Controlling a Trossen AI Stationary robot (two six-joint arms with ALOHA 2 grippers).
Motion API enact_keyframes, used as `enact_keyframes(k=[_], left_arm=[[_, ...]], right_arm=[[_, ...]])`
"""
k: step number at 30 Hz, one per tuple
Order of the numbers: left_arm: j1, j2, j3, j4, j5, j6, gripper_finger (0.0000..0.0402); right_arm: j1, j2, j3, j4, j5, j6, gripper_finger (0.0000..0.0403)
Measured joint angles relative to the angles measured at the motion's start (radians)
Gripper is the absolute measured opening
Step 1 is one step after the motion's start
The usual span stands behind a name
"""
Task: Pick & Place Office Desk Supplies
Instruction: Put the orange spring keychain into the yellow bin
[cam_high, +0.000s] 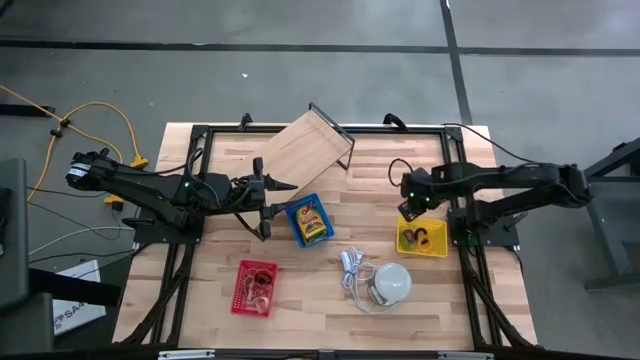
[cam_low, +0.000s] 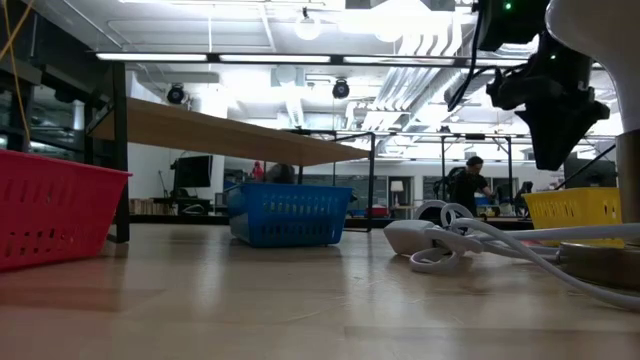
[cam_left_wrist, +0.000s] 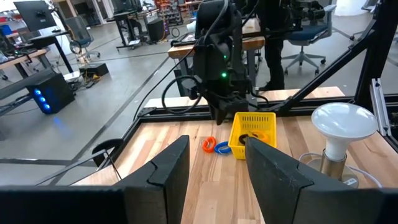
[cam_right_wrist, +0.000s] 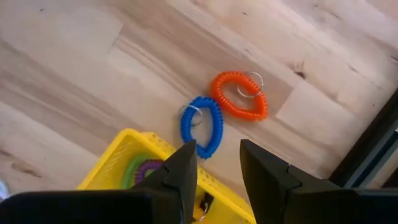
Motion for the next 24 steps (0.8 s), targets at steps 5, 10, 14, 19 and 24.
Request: enact_keyframes(k=[5,10,14,19,24], left_arm=[[0.0,0.0,0.0,0.0,0.0,0.0,0.015],[0.0,0.0,0.0,0.0,0.0,0.0,0.015],[0.0,0.0,0.0,0.0,0.0,0.0,0.015],[0.0,0.0,0.0,0.0,0.0,0.0,0.015],[0.0,0.0,0.0,0.0,0.0,0.0,0.015]], right_arm=[[-0.039,0.003,0.0,-0.002,0.025,-0.003,0.011],[-0.087,0.004,-0.003,0.004,0.081,-0.003,0.011],[-0.13,0.004,-0.036,0.033,0.089,-0.003,0.011],[-0.185,0.004,-0.08,0.085,0.098,-0.038,0.011],[-0.219,0.004,-0.134,0.204,0.068,-0.083,0.011]])
